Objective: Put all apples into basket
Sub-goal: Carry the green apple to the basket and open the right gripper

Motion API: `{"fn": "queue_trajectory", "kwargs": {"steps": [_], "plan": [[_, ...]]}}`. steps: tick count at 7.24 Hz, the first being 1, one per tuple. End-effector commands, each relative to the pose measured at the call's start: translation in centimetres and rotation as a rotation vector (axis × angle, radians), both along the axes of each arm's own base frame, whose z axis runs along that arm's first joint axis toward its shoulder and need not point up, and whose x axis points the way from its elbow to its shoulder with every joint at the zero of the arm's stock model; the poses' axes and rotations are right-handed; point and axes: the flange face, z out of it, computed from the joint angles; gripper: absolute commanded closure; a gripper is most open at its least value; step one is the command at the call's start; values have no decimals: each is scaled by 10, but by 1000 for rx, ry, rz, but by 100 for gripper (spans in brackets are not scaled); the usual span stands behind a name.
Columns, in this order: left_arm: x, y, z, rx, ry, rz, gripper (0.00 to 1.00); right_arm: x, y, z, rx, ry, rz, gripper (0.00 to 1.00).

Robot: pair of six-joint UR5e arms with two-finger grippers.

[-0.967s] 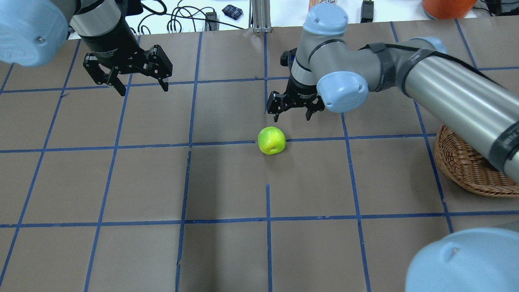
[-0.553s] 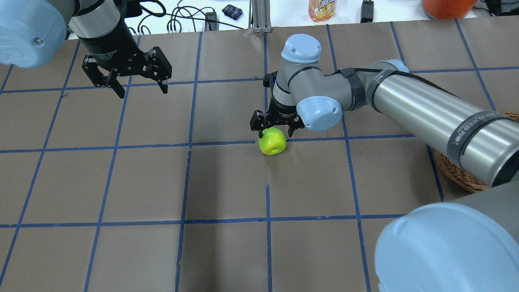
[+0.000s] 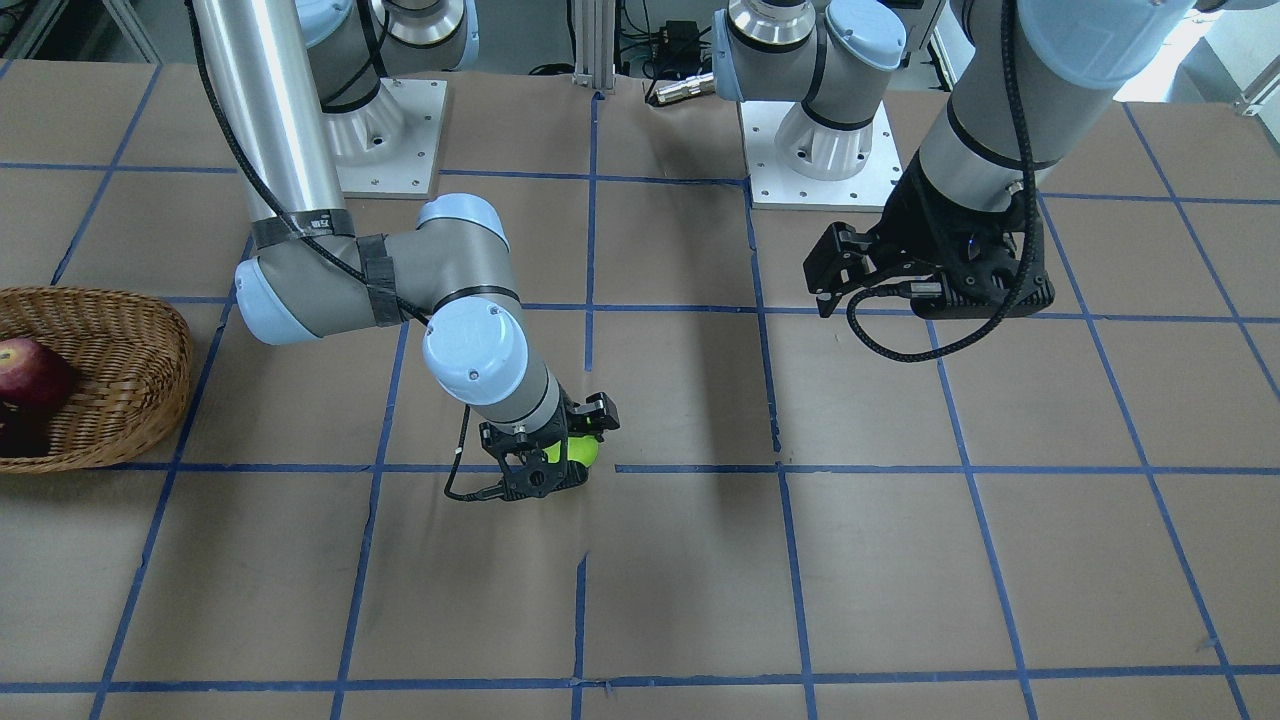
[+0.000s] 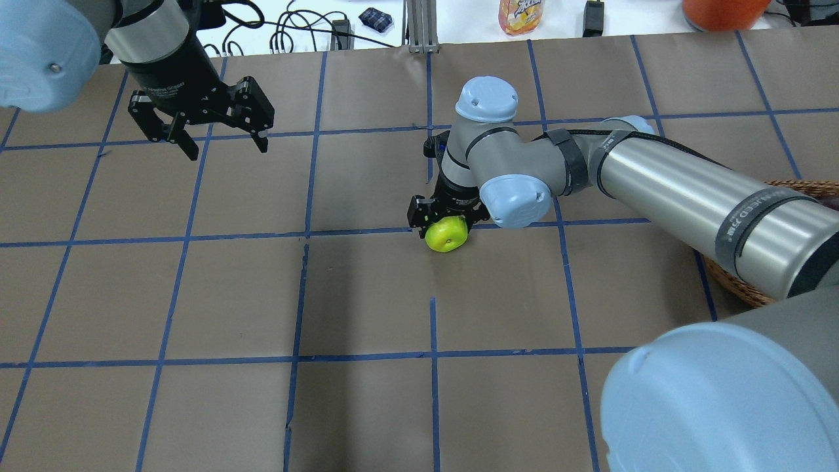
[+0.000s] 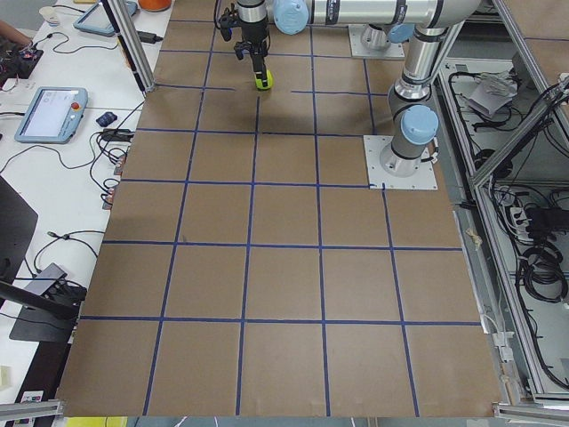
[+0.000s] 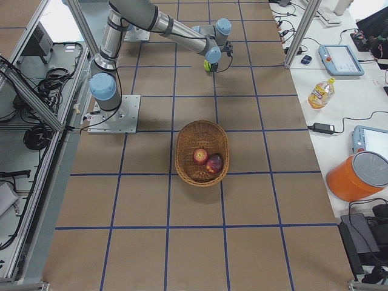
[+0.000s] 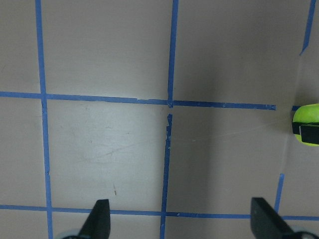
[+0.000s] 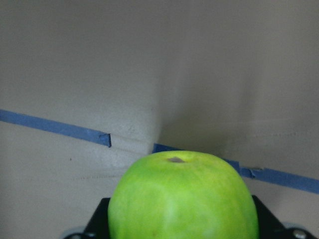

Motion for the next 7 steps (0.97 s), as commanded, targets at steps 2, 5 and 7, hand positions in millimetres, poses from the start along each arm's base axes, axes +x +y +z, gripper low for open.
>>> {"fn": "queue_trajectory", "kwargs": {"steps": [2,5,7], "plan": [[0,1,-1,2,0,-2,0,-98,-21,112,-98,-4,-97,70],[2,-1,-1,0,-2,1,0,-291,-12,148,-46,160,5,57],[2,1,2,-4,-3,1,0,-421,16,122,-39,118,174,52]]}}
